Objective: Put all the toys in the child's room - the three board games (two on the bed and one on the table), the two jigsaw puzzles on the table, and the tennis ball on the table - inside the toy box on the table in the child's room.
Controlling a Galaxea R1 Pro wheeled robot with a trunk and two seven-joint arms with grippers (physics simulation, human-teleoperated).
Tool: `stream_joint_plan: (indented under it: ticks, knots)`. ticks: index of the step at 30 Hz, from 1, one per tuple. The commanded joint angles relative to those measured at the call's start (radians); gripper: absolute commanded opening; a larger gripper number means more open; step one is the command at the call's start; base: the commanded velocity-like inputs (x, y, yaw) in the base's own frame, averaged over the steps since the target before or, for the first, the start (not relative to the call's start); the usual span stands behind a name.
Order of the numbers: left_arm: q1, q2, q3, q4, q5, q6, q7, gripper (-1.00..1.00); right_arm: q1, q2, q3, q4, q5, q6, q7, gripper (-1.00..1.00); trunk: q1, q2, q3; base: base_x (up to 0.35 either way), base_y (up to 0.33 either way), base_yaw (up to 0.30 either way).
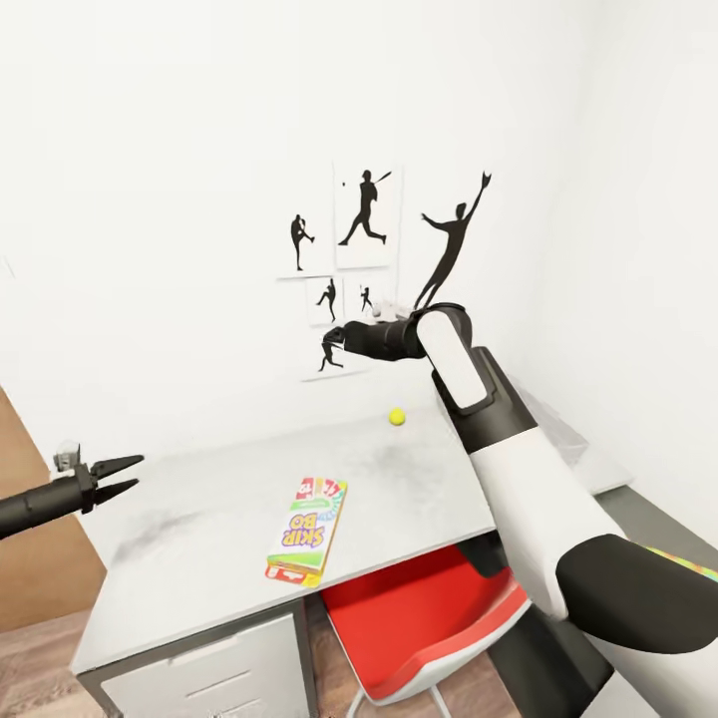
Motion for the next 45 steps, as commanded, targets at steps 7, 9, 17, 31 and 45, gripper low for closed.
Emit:
stream_joint_plan:
  ticks: [7, 9, 17, 31, 45]
  knots:
    - [0.018, 0.042, 0.002, 0.000, -0.033, -0.018, -0.001, 1.00, 0.010, 0.000, 0.001, 0.000, -0.010, 0.005, -0.010, 1.00, 0.000, -0.002, -0.006, 0.000, 0.000, 0.278]
    - [0.021, 0.051, 0.002, 0.001, -0.060, -0.021, -0.001, 1.00, 0.012, 0.000, 0.001, 0.000, -0.010, 0.006, -0.010, 1.00, 0.000, -0.002, -0.007, 0.000, 0.000, 0.278]
    - [0.033, 0.080, 0.004, 0.006, -0.147, -0.046, -0.003, 1.00, 0.027, 0.000, 0.003, 0.000, -0.010, 0.006, -0.010, 1.00, 0.000, -0.002, -0.012, 0.000, 0.000, 0.277]
    - [0.039, 0.080, 0.007, 0.004, -0.171, -0.063, -0.009, 1.00, 0.113, 0.000, 0.041, -0.013, -0.006, -0.025, -0.011, 1.00, 0.000, -0.002, -0.018, 0.000, 0.000, 0.140]
    - [0.044, 0.080, 0.007, 0.005, -0.172, -0.064, -0.010, 1.00, 0.192, 0.000, 0.041, -0.072, -0.006, -0.057, -0.010, 1.00, 0.000, -0.002, -0.018, 0.000, 0.000, 0.003]
